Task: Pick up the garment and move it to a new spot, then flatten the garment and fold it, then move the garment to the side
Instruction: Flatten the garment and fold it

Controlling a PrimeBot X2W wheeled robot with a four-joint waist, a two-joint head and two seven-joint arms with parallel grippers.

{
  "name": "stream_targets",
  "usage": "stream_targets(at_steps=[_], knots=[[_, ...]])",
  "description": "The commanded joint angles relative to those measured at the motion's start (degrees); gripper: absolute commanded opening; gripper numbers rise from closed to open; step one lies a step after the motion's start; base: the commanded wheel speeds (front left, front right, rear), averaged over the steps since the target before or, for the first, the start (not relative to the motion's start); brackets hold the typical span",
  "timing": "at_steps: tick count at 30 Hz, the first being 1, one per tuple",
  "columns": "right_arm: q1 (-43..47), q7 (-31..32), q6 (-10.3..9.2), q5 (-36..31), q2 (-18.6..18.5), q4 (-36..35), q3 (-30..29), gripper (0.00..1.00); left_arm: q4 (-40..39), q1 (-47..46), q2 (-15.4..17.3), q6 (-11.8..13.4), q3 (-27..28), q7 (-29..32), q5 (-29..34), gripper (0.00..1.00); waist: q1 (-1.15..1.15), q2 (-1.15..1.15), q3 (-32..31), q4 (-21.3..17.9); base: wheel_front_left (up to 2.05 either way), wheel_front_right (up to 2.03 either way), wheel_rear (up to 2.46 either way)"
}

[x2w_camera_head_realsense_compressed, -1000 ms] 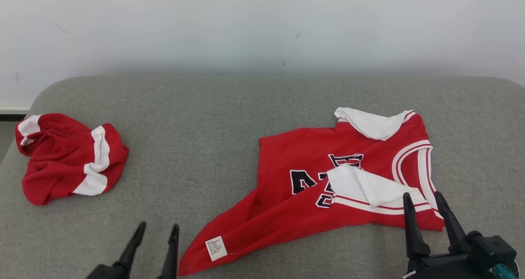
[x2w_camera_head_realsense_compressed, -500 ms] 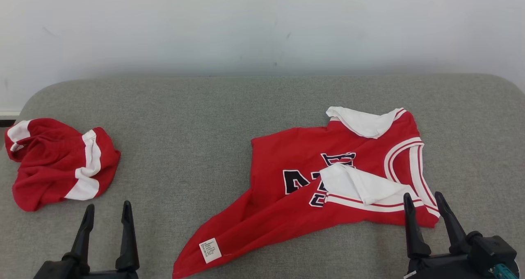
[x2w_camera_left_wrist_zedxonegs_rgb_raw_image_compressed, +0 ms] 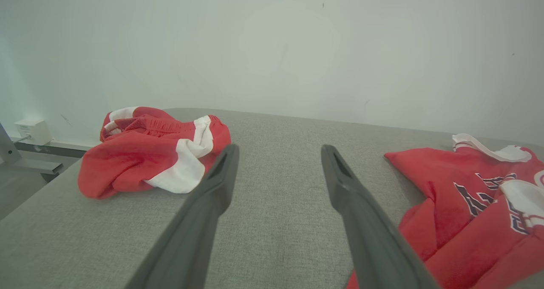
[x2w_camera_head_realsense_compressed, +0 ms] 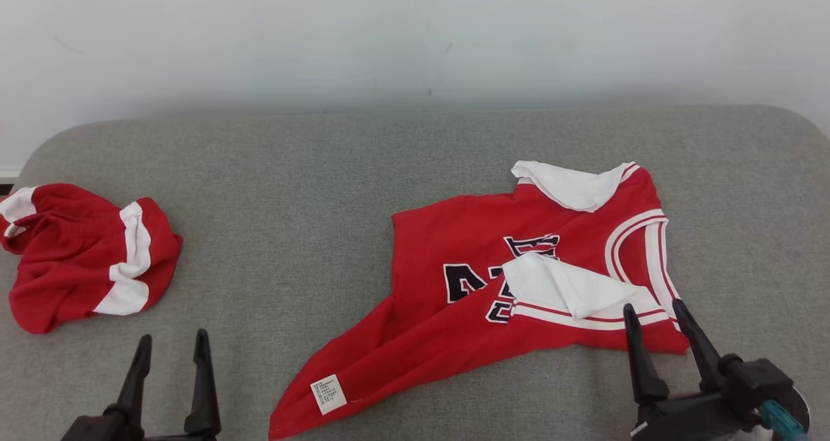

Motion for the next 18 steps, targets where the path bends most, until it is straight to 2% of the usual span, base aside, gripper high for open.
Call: stream_targets(at_steps=[1,10,18], knots=[[-1.41,-0.04,-0.13,-0.64,-0.8,1.13,0.87,1.0,0.36,-0.62,-0.46,-0.39,-0.01,-0.06,0.54,1.0,0.0,0.0,0.27,0.41,0.0,0.0,0.0],[-8.84,-0.03,-0.13,-1.96,-3.79,13.41,4.71,1.0,2.33,-2.49,-2.0,-2.42,-0.32,-0.06,1.5,1.0,0.0,0.0,1.28,3.08,0.0,0.0,0.0],[-12.49,-0.03,-0.13,-3.71,-5.46,21.56,6.94,1.0,3.46,-3.16,-2.63,-3.36,-0.65,-0.06,1.98,1.0,0.0,0.0,2.17,5.24,0.0,0.0,0.0]])
